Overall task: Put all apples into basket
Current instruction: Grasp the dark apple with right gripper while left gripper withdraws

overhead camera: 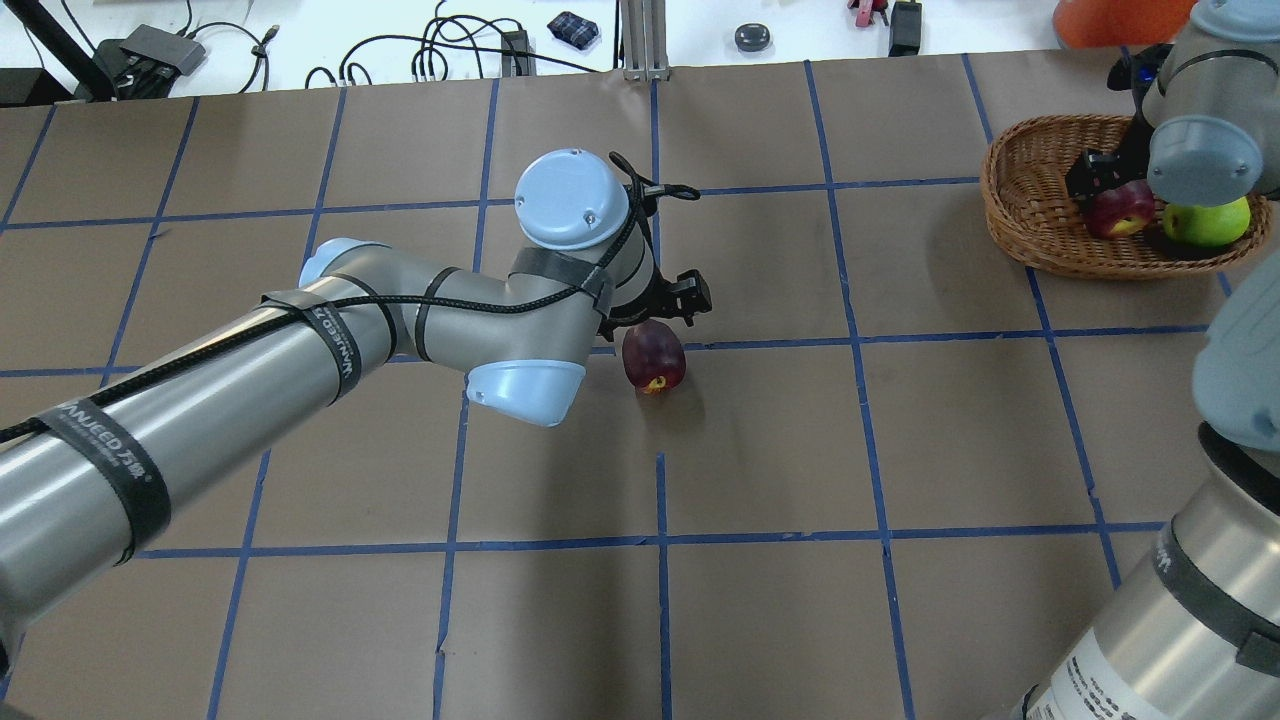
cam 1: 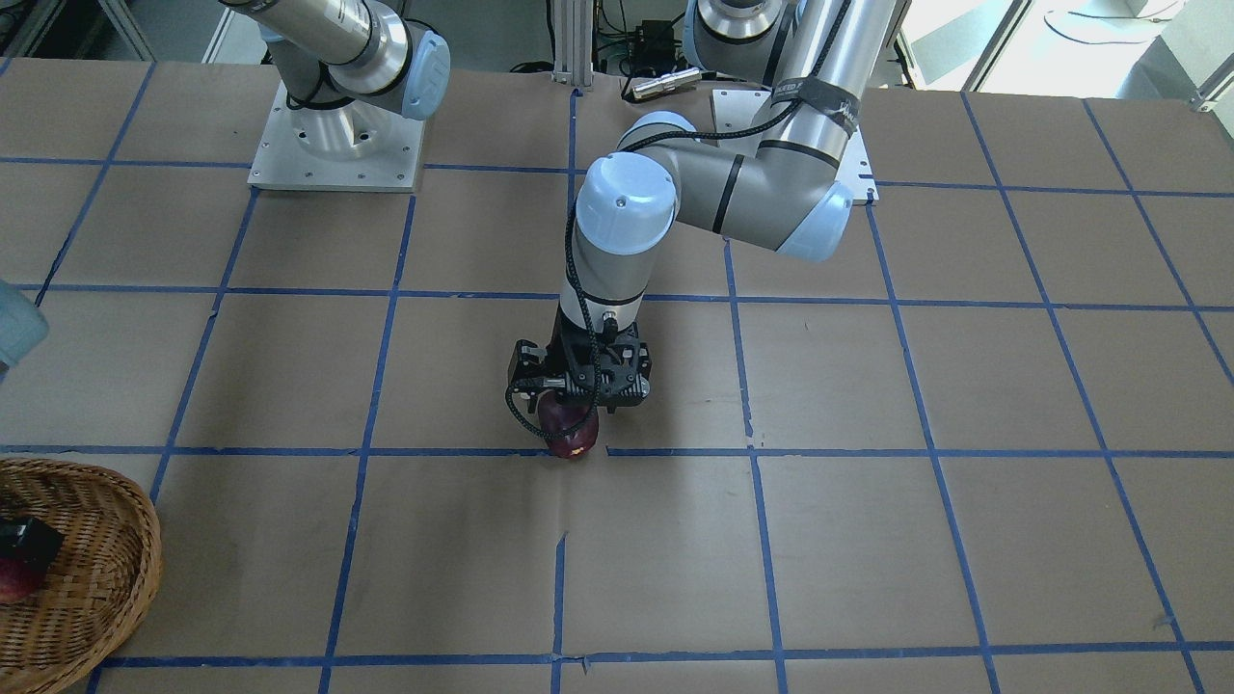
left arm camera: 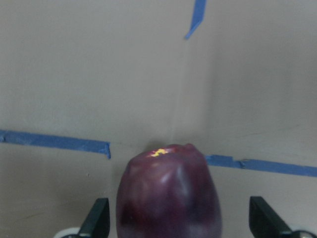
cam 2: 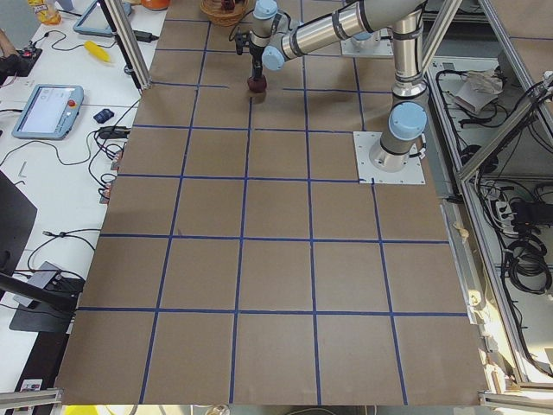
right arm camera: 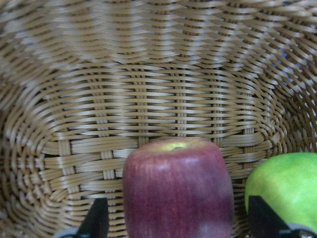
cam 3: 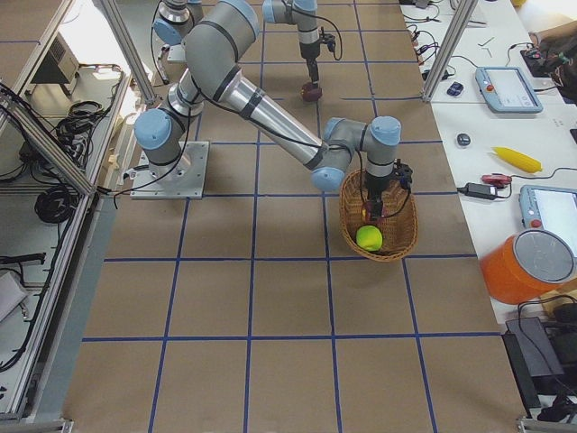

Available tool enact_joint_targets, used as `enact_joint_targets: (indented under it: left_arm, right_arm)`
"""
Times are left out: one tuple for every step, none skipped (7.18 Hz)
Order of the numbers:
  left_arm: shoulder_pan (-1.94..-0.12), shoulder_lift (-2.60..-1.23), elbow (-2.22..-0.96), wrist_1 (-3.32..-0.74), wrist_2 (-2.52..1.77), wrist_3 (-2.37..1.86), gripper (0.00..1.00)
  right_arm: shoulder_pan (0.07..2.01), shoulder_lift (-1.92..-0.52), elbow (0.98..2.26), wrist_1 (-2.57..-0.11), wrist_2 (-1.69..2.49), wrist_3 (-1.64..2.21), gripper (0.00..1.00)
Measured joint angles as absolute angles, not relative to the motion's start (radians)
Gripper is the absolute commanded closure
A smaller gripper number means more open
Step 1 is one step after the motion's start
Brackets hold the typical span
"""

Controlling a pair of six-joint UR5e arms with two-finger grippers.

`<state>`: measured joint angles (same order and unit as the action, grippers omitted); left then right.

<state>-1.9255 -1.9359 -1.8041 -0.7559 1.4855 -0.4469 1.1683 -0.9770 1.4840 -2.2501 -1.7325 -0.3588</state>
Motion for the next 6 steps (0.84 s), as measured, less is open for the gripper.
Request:
enact_joint_targets:
  left_arm:
    - [-1.905,-1.884,-1.782,-0.838,1.484,-0.385,0.0]
    - [-1.876,-1.83,-1.747,-0.961,1.483,-0.307,0.0]
    - [-1.843,-1.78,-1.704,-1.102,1.484,-0.24,0.0]
    - [-1.803,-1.731,-1.659,-1.247,1.485,-0.189,0.0]
    - [-1.762,-1.685,-1.627,-1.373,1.488,-0.164,0.0]
    - [-1.716,-1.636,-1.614,-1.475,1.494,-0.134,0.0]
  right_arm:
    - [1.201,-1.024,1.483,-2.196,-1.729,-0.354,0.0]
    - [1.265,-1.077,1.486,-2.123,-1.725,-0.333,0.0]
    - [1.342,-1.118,1.49,-2.06,-1.72,-0.292,0.0]
    - [1.43,-1.142,1.493,-2.005,-1.7,-0.239,0.0]
    - [1.522,-1.15,1.495,-1.969,-1.666,-0.183,0.0]
    - [1.62,-1.147,1.499,-1.954,-1.641,-0.116,0.0]
